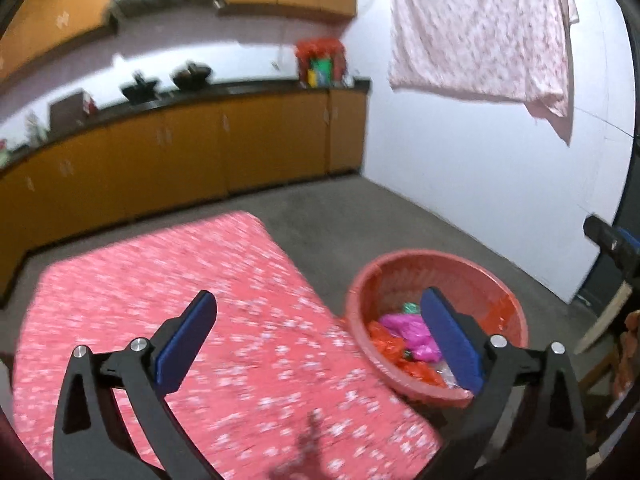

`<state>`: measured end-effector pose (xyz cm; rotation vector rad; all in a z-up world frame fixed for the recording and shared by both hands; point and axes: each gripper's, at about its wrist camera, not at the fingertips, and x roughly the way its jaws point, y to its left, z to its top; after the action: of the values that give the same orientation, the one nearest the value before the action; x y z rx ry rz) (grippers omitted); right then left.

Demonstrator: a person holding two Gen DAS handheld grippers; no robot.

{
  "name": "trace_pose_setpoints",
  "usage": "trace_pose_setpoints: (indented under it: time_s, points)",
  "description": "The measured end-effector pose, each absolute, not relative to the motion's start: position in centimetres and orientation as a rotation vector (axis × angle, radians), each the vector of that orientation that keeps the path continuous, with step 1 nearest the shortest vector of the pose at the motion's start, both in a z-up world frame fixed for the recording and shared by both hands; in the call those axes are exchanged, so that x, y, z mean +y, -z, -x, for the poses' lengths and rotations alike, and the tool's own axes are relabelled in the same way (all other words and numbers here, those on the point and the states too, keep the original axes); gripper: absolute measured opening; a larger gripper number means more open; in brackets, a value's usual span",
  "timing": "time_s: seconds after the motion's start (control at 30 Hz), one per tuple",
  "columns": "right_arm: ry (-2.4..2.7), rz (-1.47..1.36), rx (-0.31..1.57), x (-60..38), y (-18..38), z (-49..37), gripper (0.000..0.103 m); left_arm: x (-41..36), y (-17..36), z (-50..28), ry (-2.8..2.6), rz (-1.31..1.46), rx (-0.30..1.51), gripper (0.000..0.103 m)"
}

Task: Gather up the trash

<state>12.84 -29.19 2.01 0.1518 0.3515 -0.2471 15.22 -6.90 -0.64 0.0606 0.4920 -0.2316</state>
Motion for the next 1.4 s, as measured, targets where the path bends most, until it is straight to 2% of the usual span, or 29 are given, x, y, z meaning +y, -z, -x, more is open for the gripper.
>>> trace_pose_setpoints:
  time_s: [0.27,0.57,1.4]
  points:
    - [0.197,-0.093,0.328,-24.5,-3.1,-7.7,0.099,-3.1,-1.3,-8.4,0.119,-0.081,0.385,0.101]
    - [0.156,-0.058,0.325,-21.2,-3.0,-3.5,0.099,-1.2,-1.6,-4.0,0.055,-0.063,0.356,0.101]
    - [0.097,-0.026,0.335,-17.6,-2.1,1.7,0.099,0.1,0.3,0.2,0.066,-0.032,0.384,0.101]
